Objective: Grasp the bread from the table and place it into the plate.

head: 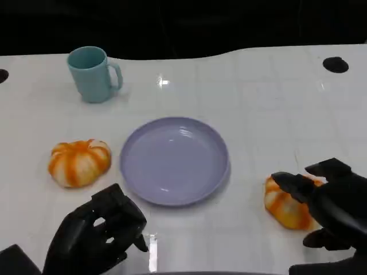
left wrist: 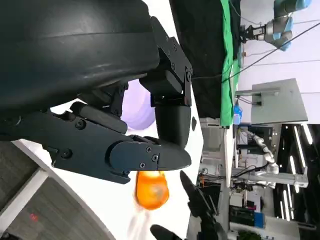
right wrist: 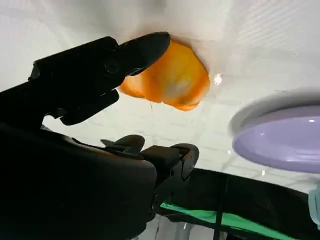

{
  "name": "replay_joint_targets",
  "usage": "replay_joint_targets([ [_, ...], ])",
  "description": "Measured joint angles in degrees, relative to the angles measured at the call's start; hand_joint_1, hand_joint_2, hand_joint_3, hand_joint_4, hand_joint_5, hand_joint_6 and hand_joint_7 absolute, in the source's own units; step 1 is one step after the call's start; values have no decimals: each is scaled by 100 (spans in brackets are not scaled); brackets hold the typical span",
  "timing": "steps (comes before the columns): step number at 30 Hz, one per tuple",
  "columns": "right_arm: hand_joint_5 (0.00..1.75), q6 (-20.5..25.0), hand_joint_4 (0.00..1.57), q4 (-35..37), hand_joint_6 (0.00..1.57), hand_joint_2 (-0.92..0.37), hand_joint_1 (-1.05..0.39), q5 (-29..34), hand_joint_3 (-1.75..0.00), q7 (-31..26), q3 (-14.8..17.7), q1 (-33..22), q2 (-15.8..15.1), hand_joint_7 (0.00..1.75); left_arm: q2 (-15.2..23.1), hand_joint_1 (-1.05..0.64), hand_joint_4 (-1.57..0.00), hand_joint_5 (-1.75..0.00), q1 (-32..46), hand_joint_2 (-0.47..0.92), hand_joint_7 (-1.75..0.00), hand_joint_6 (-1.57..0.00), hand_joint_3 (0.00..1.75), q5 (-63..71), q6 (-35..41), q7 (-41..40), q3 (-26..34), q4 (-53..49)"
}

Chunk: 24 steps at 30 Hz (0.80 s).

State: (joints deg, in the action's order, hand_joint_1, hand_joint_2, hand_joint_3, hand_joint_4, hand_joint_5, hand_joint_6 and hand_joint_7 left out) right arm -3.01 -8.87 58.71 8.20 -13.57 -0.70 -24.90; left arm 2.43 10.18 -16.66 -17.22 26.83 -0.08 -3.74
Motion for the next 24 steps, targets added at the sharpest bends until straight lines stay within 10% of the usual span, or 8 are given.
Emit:
replay_joint_targets([
  [14,26,307,32,1788,31,-90,-59,210,-2,-573,-733,951,76,1,-16,-57,-65,-175,-1,92,-150,-60,30,5,25,-8,-15,7],
  [18,34,325,65,2224,56,-90,-47,210,0,-1018,-896,1173,141,8,-16,-57,-65,-175,2,92,-150,-59,31,5,31,-8,-17,9],
  [24,165,-344,89,3029,120,-89,-8,-454,-7,-2236,-833,1401,289,35,-15,-57,-65,-175,0,92,-151,-59,31,10,28,-8,-16,9],
])
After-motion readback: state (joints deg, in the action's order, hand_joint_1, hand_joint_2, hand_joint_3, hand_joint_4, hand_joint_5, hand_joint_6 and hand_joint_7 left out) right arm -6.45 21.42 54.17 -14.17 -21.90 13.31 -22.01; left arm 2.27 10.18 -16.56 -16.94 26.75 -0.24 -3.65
